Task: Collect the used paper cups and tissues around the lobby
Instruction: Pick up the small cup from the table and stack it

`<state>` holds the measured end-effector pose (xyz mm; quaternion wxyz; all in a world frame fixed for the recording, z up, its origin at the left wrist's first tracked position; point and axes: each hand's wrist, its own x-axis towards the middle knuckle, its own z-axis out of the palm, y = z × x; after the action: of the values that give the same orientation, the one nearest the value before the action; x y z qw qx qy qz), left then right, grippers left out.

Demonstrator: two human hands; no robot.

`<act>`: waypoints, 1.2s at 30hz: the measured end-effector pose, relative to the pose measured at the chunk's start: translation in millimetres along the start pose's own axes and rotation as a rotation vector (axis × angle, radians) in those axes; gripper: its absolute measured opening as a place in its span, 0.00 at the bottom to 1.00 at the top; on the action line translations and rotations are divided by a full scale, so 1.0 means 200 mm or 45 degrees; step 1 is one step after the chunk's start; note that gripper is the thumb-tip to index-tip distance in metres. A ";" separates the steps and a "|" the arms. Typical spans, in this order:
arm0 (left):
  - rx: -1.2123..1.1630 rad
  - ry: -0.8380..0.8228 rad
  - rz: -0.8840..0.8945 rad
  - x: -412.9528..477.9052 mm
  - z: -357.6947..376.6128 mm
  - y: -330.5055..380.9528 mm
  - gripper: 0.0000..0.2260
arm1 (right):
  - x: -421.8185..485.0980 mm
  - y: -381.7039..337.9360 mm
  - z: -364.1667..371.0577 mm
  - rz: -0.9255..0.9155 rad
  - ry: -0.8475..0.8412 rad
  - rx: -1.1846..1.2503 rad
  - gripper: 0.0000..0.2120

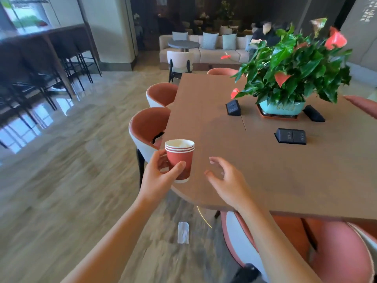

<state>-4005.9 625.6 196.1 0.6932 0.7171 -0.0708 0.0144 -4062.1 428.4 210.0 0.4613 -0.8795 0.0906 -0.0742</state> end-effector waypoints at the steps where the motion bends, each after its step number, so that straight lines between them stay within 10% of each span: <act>1: -0.008 0.018 -0.012 -0.02 -0.06 -0.01 0.21 | -0.03 -0.01 0.06 0.011 -0.038 -0.007 0.22; 36: 0.116 0.113 -0.233 0.07 -0.55 -0.37 0.16 | 0.22 0.04 0.66 0.076 -0.238 0.031 0.28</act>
<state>-3974.2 736.2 129.1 0.6609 0.7499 0.0264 -0.0139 -3992.2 518.7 130.5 0.4805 -0.8737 0.0724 0.0210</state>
